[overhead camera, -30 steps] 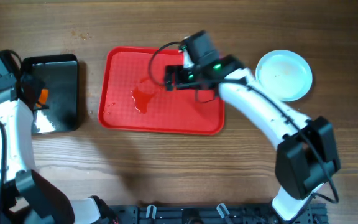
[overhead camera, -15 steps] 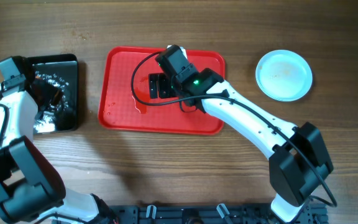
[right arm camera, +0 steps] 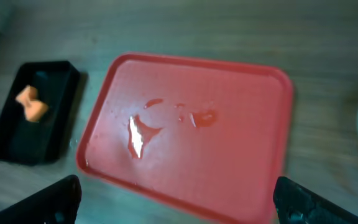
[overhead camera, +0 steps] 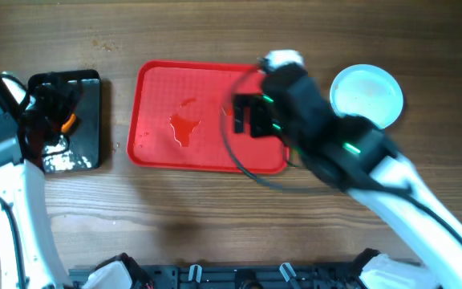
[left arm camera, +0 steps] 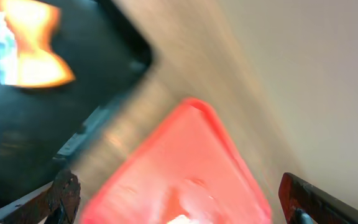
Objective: Clean dirty plates on tray and stack at the side
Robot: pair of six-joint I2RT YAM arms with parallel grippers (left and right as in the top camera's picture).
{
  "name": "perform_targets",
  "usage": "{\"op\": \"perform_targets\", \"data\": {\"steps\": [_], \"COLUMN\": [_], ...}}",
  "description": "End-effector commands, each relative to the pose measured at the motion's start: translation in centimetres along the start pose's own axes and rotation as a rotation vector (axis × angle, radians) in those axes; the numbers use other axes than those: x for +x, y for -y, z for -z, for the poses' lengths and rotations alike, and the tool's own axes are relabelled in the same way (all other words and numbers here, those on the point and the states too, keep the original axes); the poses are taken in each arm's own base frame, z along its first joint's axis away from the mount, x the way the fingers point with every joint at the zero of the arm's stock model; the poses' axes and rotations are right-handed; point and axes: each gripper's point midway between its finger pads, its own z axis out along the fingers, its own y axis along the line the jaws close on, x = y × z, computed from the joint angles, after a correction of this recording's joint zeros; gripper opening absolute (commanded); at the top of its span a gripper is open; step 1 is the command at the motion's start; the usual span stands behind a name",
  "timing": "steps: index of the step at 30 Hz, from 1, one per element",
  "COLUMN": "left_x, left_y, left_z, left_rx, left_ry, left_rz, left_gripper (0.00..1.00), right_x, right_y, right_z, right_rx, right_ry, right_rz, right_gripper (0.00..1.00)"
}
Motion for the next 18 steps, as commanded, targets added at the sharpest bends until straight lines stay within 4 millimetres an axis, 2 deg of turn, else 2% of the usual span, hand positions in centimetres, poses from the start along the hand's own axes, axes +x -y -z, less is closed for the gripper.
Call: {"op": "perform_targets", "data": {"steps": [1, 4, 6, 18], "left_x": [1.7, 1.7, 1.7, 1.7], "left_y": [3.0, 3.0, 3.0, 3.0], "left_z": [1.2, 1.2, 1.2, 1.2], "left_rx": [0.158, 0.157, 0.157, 0.157], "left_ry": [-0.082, -0.083, -0.083, -0.083], "left_rz": [-0.017, -0.016, -0.016, -0.016], "left_gripper": [1.00, 1.00, 1.00, 1.00], "right_x": [1.8, 4.3, 5.0, 4.9], "right_y": [1.7, 2.5, 3.0, 4.5], "right_z": [3.3, 4.9, 5.5, 5.4], "right_rx": [0.017, 0.012, 0.025, 0.109], "right_ry": [-0.041, -0.132, -0.156, -0.145], "right_rz": [0.019, 0.030, 0.035, 0.080], "right_gripper": [1.00, 1.00, 1.00, 1.00]}}
